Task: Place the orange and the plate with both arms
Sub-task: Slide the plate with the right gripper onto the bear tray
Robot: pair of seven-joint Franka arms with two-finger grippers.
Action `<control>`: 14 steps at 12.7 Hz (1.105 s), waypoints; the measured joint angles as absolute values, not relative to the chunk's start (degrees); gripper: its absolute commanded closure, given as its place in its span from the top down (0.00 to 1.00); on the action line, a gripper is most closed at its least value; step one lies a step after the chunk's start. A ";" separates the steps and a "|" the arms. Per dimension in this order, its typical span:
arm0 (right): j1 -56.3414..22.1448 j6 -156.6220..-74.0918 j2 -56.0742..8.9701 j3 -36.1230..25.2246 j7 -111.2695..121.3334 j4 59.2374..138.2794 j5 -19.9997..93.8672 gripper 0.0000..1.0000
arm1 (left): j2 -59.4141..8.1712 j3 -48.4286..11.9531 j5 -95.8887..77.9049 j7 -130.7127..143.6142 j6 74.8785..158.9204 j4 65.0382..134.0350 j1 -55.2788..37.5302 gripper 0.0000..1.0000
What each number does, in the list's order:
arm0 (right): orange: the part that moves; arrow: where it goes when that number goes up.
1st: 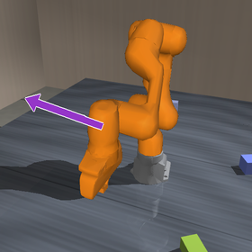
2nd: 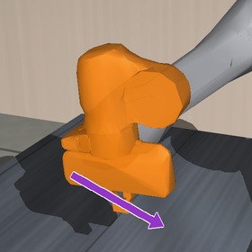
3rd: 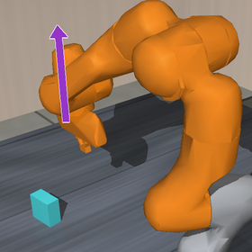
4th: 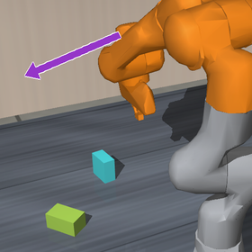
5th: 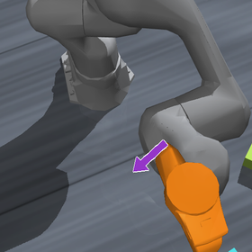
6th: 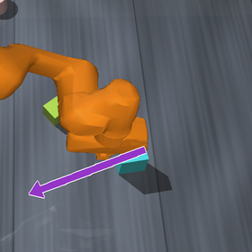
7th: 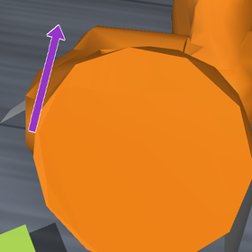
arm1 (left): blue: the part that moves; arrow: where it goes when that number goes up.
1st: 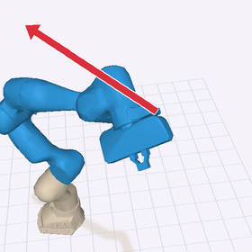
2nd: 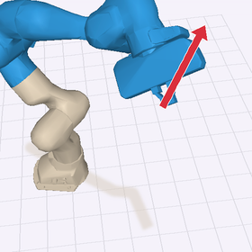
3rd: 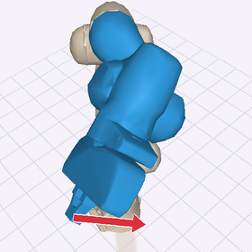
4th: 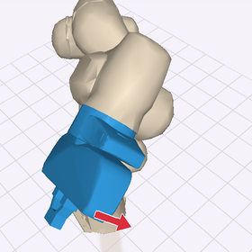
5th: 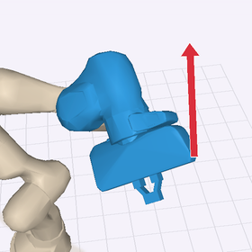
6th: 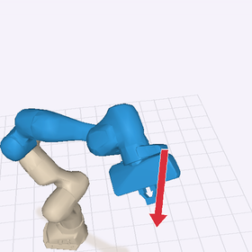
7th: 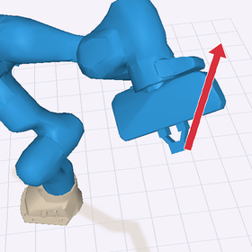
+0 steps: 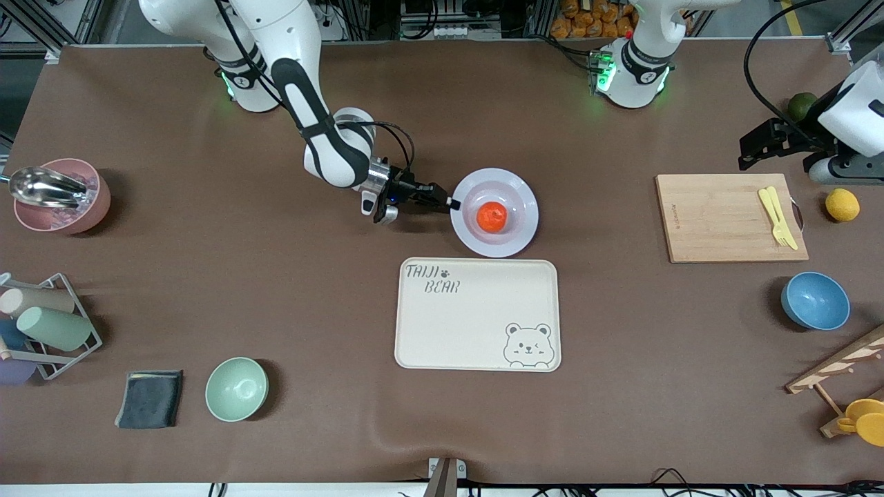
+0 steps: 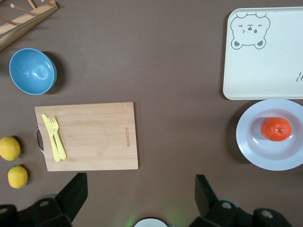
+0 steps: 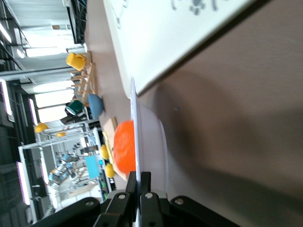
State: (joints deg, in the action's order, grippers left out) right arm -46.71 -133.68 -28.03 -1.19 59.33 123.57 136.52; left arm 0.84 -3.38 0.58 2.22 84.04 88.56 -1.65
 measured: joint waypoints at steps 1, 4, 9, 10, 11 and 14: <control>-46.59 -133.90 -27.22 -1.29 58.21 123.36 136.77 0.00 | 0.85 -3.39 0.58 2.14 84.12 88.54 -1.67 1.00; -43.90 -134.16 -26.27 -1.49 56.94 121.50 137.08 0.00 | 0.86 -3.37 0.58 1.80 84.21 87.96 -1.66 1.00; -38.68 -134.52 -29.27 -1.64 54.17 113.38 137.09 0.00 | 0.87 -3.29 0.58 1.80 84.21 87.05 -1.58 1.00; -38.26 -134.54 -31.62 -1.68 54.17 111.06 137.09 0.00 | 0.86 -3.29 0.58 1.80 84.21 87.04 -1.59 1.00; -37.93 -134.56 -34.48 -1.77 54.18 108.38 137.09 0.00 | 0.86 -3.28 0.58 1.80 84.21 87.03 -1.58 1.00; -37.11 -135.78 -42.23 -1.89 54.24 101.18 137.09 0.00 | 0.82 -3.28 0.58 1.80 84.21 87.03 -1.59 1.00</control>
State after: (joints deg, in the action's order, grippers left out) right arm -37.11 -135.78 -42.23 -1.89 54.24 101.18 137.09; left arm 0.82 -3.28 0.58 1.80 84.21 87.03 -1.59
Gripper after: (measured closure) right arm 0.956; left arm 0.000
